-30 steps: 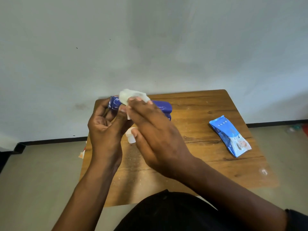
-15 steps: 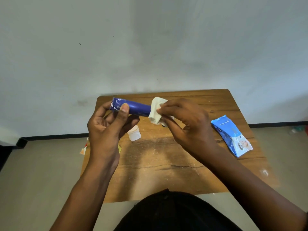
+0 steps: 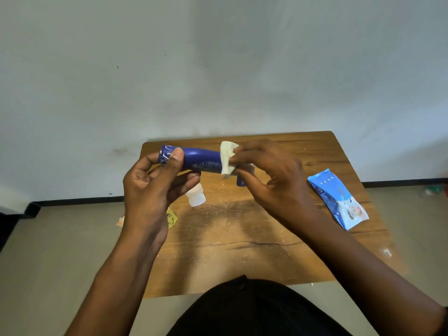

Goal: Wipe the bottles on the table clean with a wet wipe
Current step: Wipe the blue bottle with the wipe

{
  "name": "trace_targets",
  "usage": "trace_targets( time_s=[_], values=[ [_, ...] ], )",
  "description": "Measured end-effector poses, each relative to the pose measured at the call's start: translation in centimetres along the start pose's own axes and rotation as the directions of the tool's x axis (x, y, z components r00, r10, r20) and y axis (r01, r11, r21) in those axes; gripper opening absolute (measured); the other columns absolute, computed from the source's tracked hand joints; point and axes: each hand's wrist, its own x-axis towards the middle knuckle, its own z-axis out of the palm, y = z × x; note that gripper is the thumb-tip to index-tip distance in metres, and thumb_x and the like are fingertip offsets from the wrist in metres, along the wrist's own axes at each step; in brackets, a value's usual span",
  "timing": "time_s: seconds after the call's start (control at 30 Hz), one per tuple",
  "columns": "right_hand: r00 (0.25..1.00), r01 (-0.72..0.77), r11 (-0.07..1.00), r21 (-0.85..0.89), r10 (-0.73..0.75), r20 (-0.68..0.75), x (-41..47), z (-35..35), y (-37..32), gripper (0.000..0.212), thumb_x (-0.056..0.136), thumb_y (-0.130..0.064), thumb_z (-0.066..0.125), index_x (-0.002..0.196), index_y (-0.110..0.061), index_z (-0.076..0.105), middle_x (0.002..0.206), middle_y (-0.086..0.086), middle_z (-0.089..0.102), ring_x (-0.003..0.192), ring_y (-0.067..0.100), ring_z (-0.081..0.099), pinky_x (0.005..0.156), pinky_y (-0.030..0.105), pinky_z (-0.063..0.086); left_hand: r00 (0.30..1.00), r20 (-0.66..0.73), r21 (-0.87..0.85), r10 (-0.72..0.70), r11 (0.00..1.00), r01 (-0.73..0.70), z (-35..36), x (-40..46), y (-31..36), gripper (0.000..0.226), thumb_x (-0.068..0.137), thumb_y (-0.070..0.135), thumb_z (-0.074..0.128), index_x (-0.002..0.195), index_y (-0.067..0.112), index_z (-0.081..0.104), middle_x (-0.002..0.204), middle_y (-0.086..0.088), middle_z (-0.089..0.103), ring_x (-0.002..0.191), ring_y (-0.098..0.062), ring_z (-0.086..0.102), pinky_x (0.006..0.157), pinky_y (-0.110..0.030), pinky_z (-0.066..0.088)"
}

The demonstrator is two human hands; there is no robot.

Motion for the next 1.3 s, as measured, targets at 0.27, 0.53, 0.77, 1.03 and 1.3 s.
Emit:
trace_targets(
  time_s=[0.27, 0.53, 0.77, 1.03, 1.3],
  values=[
    [0.984, 0.052, 0.999, -0.006, -0.050, 0.173, 1.2, -0.3, -1.6, 0.017, 0.088, -0.011, 0.078, 0.105, -0.013, 0.076, 0.112, 0.003, 0.072, 0.104, 0.018, 0.067, 0.078, 0.033, 0.055, 0.999, 0.018, 0.087, -0.049, 0.995, 0.047, 0.3, -0.1, -0.3, 0.046, 0.093, 0.027, 0.074, 0.127, -0.001, 0.060, 0.097, -0.019, 0.079, 0.082, -0.037, 0.079, 0.077, -0.039, 0.066],
    [0.972, 0.165, 0.986, 0.000, -0.163, 0.170, 1.7, 1.5, -2.7, 0.014, 0.091, -0.009, 0.077, 0.104, -0.014, 0.080, 0.116, 0.007, 0.071, 0.102, 0.023, 0.068, 0.078, 0.034, 0.054, 0.996, 0.032, 0.177, -0.080, 0.982, 0.073, 0.5, -0.4, -0.5, 0.037, 0.094, 0.027, 0.072, 0.119, 0.000, 0.067, 0.094, -0.016, 0.079, 0.080, -0.037, 0.079, 0.072, -0.041, 0.066],
    [0.934, -0.288, 0.907, 0.308, 0.196, 0.298, 0.6, -0.9, -0.7, 0.020, 0.086, -0.008, 0.083, 0.100, -0.022, 0.083, 0.118, -0.006, 0.074, 0.112, 0.009, 0.068, 0.081, 0.024, 0.058, 0.993, -0.009, 0.150, -0.116, 0.982, 0.116, -0.4, 0.4, -0.1, 0.050, 0.087, 0.033, 0.077, 0.122, 0.000, 0.065, 0.086, -0.020, 0.078, 0.064, -0.029, 0.075, 0.061, -0.032, 0.065],
    [0.765, -0.644, 0.517, 0.565, 0.453, 0.458, -0.9, -1.3, 0.0, 0.022, 0.087, 0.001, 0.077, 0.101, -0.015, 0.081, 0.108, 0.005, 0.081, 0.104, 0.021, 0.076, 0.078, 0.032, 0.064, 0.983, -0.053, 0.196, -0.175, 0.964, 0.182, -0.6, 0.8, -1.0, 0.050, 0.087, 0.041, 0.078, 0.118, 0.002, 0.068, 0.080, -0.021, 0.075, 0.063, -0.028, 0.074, 0.054, -0.027, 0.061],
    [0.527, -0.714, -0.080, 0.695, 0.593, 0.609, -0.4, 1.0, -1.5, 0.023, 0.073, 0.000, 0.076, 0.095, -0.005, 0.075, 0.101, 0.016, 0.078, 0.088, 0.027, 0.074, 0.082, 0.042, 0.065, 0.993, 0.021, 0.107, -0.116, 0.988, 0.114, 1.2, 0.8, -2.3, 0.062, 0.101, 0.069, 0.035, 0.109, 0.021, 0.074, 0.099, -0.003, 0.076, 0.089, -0.019, 0.070, 0.078, -0.039, 0.055]
  ],
)
